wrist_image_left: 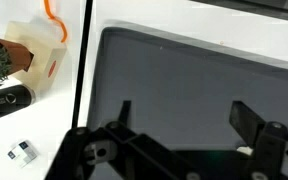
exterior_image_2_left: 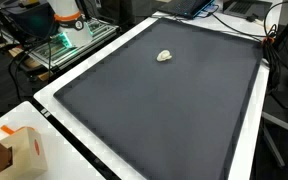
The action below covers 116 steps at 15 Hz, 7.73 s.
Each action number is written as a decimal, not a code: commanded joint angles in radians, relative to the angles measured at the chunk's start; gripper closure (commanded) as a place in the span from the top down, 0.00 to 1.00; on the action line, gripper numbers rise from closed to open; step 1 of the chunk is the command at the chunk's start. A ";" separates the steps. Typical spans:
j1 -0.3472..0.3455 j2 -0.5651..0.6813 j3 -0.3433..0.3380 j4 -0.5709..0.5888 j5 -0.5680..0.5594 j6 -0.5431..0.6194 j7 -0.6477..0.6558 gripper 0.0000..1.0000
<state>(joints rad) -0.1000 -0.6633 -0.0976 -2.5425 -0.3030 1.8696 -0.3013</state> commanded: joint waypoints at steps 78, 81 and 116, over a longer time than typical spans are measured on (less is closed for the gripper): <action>0.439 1.130 0.148 0.626 -0.243 0.260 1.006 1.00; 0.418 1.126 0.144 0.638 -0.197 0.266 1.003 1.00; -0.071 0.947 0.186 0.353 0.932 0.436 -0.219 1.00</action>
<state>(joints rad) -0.1423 0.3170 0.0735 -2.1368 0.5773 2.3213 -0.4061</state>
